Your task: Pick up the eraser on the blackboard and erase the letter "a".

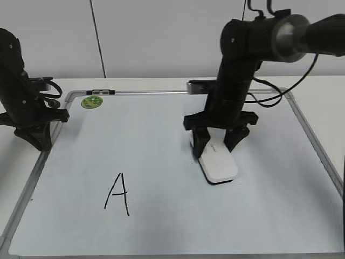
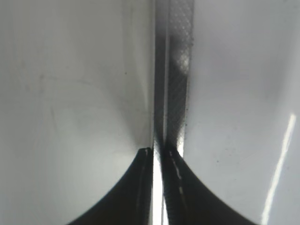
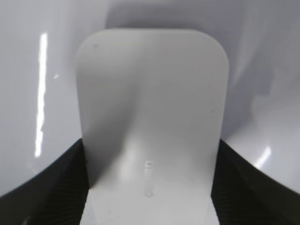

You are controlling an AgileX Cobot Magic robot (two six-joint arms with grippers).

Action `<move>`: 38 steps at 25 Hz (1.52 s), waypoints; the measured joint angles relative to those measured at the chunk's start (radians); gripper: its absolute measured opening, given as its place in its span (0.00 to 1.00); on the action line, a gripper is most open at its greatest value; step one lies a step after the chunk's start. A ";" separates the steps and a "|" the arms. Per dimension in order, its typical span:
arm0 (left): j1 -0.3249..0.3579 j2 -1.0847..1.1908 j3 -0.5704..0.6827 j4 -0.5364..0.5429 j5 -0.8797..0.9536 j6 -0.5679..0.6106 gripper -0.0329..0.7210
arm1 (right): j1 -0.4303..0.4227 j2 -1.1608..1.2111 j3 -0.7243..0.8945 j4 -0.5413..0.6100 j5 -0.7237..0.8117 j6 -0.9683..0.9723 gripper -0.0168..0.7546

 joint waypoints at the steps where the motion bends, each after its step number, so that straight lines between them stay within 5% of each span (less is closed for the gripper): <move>1: 0.000 0.000 0.000 0.000 0.000 0.000 0.12 | 0.022 0.002 0.000 0.005 0.000 0.000 0.70; 8: 0.000 0.000 0.000 0.000 0.000 0.000 0.12 | 0.145 0.008 0.000 0.062 -0.003 -0.012 0.70; 18: 0.000 0.000 0.000 0.000 0.000 0.002 0.12 | 0.150 -0.007 -0.024 0.065 -0.009 -0.020 0.70; 31: 0.000 0.000 -0.002 0.000 0.000 0.002 0.12 | 0.136 -0.391 -0.045 -0.353 0.003 0.159 0.70; 38: 0.000 0.000 -0.002 0.000 0.000 0.002 0.12 | -0.029 -0.580 0.217 -0.390 -0.014 0.196 0.70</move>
